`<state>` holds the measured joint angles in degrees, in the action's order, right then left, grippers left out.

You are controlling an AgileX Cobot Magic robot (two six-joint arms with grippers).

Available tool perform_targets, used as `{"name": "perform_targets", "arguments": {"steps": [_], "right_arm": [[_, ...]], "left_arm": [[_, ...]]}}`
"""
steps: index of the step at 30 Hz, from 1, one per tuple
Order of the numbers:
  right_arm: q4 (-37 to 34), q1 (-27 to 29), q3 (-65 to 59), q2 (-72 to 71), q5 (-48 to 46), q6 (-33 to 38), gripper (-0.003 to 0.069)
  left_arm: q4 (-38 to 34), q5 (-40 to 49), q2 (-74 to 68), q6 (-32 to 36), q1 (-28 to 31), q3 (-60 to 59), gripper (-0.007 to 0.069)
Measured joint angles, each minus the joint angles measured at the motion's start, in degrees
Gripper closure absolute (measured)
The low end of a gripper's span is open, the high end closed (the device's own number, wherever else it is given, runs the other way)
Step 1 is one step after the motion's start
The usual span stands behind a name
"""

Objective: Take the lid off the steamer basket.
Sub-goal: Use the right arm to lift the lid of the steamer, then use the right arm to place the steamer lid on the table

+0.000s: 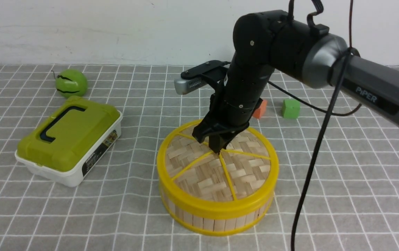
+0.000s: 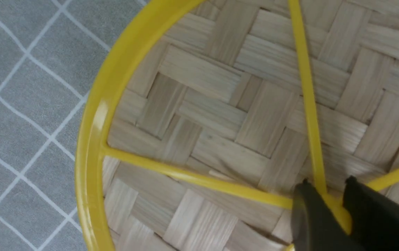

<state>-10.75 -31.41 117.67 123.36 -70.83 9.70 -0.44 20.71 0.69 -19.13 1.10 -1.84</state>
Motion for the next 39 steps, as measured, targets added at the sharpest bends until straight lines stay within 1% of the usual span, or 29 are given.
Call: {"name": "perform_targets", "arguments": {"steps": [3,7,10,12,14,17,18,20,23,24,25,27,30,31,32,35,39], "right_arm": [[0.56,0.00,2.25,-1.64,-0.64,0.36,0.0581],[3.24,0.00,4.69,-5.70,-0.61,0.86,0.0581],[11.42,0.21,4.31,-13.21,-0.87,0.39,0.0581],[13.24,0.61,3.32,-15.74,-0.87,-0.13,0.0581],[15.70,2.68,0.07,-20.64,-0.87,-1.79,0.0581],[16.65,7.11,-7.51,-25.72,-0.81,-2.93,0.0581],[16.71,8.63,-10.05,-26.89,-0.86,-3.17,0.0581],[16.34,13.35,-17.81,-29.37,-0.75,-3.88,0.0581],[14.49,18.42,-28.84,-30.15,2.58,-4.54,0.0581],[14.28,19.05,-29.56,-30.15,3.04,-4.60,0.0581],[12.75,20.99,-34.39,-29.91,6.91,-4.65,0.0581],[10.75,23.02,-40.30,-29.33,12.93,-4.70,0.0581],[9.23,24.19,-45.14,-28.29,19.47,-4.72,0.0581],[8.67,24.57,-47.59,-26.90,23.91,-4.72,0.0581],[8.48,24.63,-48.31,-25.97,25.67,-4.72,0.0581],[7.82,24.63,-48.91,-23.18,28.82,-4.72,0.0578],[7.42,24.63,-48.96,-20.81,29.89,-5.13,0.0536]], "left_arm": [[0.00,0.00,0.00,0.00,0.00,0.00,0.0386],[0.00,0.00,0.00,0.00,0.00,0.00,0.0386],[0.00,0.00,0.00,0.00,0.00,0.00,0.0386],[0.00,0.00,0.00,0.00,0.00,0.00,0.0386],[0.00,0.00,0.00,0.00,0.00,0.00,0.0386],[0.00,0.00,0.00,0.00,0.00,0.00,0.0386],[0.00,0.00,0.00,0.00,0.00,0.00,0.0386],[0.00,0.00,0.00,0.00,0.00,0.00,0.0386],[0.00,0.00,0.00,0.00,0.00,0.00,0.0386],[0.00,0.00,0.00,0.00,0.00,0.00,0.0386],[0.00,0.00,0.00,0.00,0.00,0.00,0.0386],[0.00,0.00,0.00,0.00,0.00,0.00,0.0386],[0.00,0.00,0.00,0.00,0.00,0.00,0.0386],[0.00,0.00,0.00,0.00,0.00,0.00,0.0386],[0.00,0.00,0.00,0.00,0.00,0.00,0.0386],[0.00,0.00,0.00,0.00,0.00,0.00,0.0386],[0.00,0.00,0.00,0.00,0.00,0.00,0.0386]]}}
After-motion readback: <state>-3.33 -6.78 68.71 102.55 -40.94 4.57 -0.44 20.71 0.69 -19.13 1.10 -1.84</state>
